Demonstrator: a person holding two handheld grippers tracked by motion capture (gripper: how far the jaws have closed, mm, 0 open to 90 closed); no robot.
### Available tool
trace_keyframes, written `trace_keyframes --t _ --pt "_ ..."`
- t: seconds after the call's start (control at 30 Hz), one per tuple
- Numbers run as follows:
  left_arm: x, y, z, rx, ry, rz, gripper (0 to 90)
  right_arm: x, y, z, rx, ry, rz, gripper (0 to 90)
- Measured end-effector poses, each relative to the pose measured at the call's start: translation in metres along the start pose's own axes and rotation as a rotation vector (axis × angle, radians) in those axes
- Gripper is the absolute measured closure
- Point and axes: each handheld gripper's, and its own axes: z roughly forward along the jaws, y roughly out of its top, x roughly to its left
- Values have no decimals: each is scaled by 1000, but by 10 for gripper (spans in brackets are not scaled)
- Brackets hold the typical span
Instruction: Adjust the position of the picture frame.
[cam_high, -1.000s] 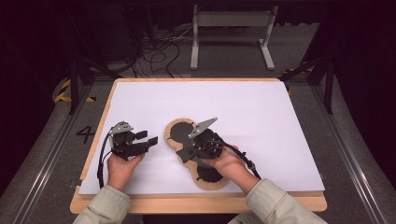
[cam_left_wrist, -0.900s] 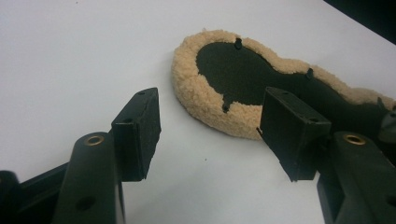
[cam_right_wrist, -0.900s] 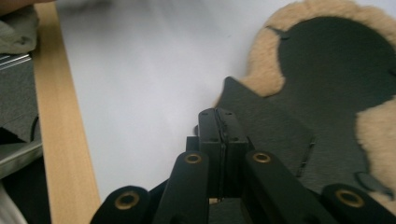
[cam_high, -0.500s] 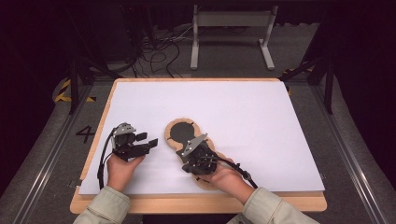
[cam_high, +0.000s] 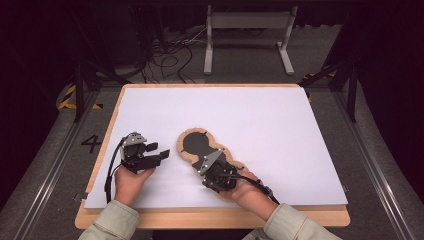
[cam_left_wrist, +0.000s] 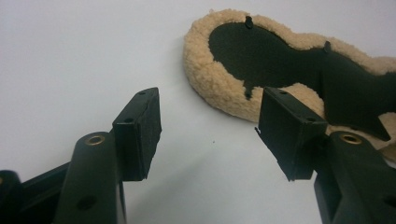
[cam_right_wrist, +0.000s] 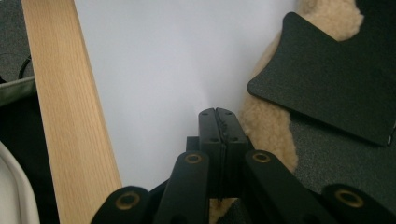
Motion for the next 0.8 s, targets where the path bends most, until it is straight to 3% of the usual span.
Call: trace_keyframes --t 0.3,0.8 --pt "1 0 0 2 -9 -28 395 -11 -25 -16 10 -33 37 900" --pt "-6 0 5 29 -10 12 404 -38 -67 -43 -9 -110 143 900"
